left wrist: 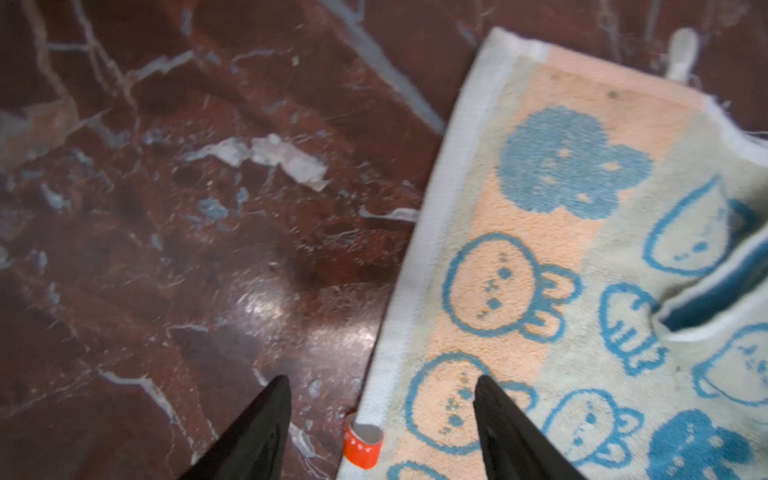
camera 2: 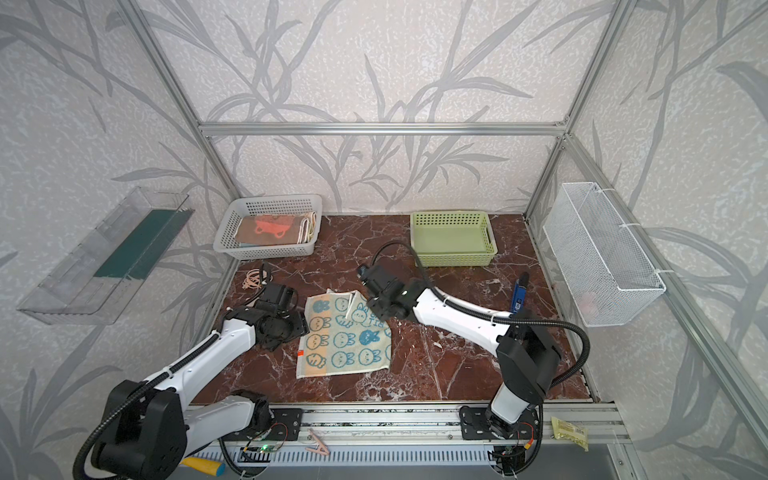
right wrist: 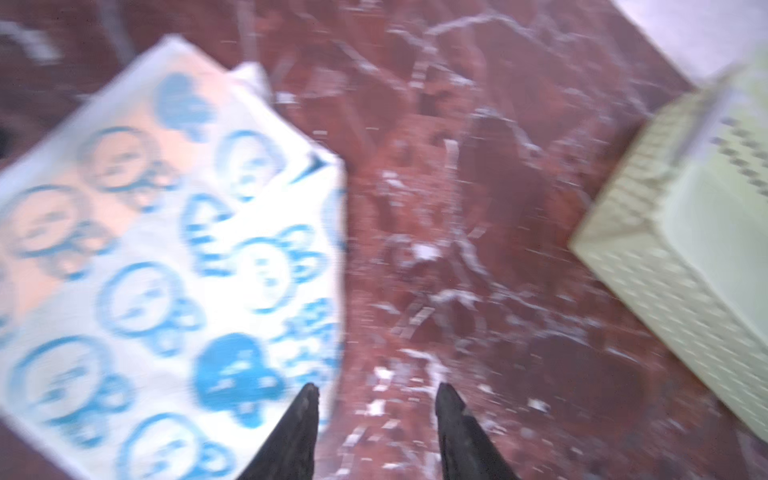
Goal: Fold and stack the towels
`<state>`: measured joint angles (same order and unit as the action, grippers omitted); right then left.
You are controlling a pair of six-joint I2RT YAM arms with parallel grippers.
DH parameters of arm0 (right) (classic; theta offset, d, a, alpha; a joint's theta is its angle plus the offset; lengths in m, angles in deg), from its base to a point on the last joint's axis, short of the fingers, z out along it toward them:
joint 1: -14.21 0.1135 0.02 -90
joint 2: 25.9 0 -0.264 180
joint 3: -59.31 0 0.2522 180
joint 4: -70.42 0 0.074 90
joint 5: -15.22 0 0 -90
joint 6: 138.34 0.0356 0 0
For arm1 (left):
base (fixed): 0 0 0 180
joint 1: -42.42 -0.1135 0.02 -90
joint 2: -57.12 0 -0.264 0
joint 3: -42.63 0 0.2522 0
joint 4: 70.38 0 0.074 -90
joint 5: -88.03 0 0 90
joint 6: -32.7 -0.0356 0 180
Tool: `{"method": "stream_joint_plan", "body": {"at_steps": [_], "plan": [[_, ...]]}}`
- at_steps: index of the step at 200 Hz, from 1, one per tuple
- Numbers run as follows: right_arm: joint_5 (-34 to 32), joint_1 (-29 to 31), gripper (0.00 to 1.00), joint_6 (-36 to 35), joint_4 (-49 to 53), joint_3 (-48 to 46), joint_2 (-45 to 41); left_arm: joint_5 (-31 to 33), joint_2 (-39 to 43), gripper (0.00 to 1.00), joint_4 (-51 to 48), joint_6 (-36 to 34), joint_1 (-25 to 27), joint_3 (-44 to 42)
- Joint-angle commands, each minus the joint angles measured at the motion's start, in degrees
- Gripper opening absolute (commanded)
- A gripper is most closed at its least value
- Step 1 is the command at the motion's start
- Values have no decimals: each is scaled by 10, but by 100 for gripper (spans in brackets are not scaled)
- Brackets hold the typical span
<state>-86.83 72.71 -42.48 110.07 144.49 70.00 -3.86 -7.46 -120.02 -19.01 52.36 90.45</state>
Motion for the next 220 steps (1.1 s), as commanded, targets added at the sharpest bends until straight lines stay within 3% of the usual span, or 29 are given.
{"method": "stream_joint_plan", "body": {"at_steps": [1,36,64,104,143,171,193,220], "plan": [[51,98,48,71,-34,23,73,-28,44,71,7,51,-43,-22],[124,138,50,94,-81,69,178,-68,58,70,33,64,-82,-29],[121,125,49,105,-37,79,219,-80,42,69,36,48,-84,-24],[105,57,45,126,-73,-57,131,-113,45,66,54,6,-83,-26],[69,-19,46,72,-24,-98,54,-107,29,65,48,-28,-79,-15],[58,-2,48,50,13,-78,22,-104,18,65,38,-42,-78,4],[36,62,48,56,26,-51,22,-111,16,65,46,-41,-79,11],[67,110,48,78,22,-8,70,-124,7,65,55,-32,-78,11]]}}
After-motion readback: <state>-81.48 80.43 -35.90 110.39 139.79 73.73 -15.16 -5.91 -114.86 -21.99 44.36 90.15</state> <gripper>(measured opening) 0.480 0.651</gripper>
